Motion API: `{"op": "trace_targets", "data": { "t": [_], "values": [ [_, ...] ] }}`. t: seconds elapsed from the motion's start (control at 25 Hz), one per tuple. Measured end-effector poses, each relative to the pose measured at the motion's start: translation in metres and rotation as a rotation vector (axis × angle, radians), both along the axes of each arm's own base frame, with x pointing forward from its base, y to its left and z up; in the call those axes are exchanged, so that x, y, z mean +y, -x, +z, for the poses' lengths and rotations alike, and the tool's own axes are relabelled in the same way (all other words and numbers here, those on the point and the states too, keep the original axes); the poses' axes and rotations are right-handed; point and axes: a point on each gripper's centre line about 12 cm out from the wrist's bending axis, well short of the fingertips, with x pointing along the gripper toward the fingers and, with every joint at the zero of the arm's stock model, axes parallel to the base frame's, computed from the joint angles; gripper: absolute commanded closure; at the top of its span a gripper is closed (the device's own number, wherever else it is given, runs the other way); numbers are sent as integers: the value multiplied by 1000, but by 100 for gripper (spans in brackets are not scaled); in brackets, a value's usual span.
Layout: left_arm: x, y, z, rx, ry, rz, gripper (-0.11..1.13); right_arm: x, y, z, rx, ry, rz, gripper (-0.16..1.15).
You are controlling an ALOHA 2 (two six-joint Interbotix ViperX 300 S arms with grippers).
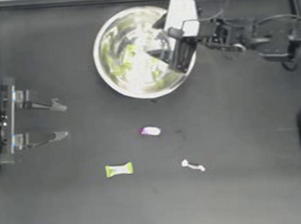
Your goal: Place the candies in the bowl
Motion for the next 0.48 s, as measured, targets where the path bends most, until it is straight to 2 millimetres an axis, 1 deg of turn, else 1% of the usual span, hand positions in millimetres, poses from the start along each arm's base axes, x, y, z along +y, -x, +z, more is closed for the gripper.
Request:
{"op": "trace_targets", "data": {
  "t": [0.08, 0.24, 0.48],
  "values": [
    [0, 0, 0, 1, 0, 1, 14, 13, 4, 8, -18, -6, 15, 3],
    [1, 0, 0, 3, 1, 5, 14, 49, 15, 32, -65, -6, 74, 3],
    [1, 1, -1, 12, 2, 4, 14, 104, 47, 59, -99, -33, 163, 3]
  ]
}}
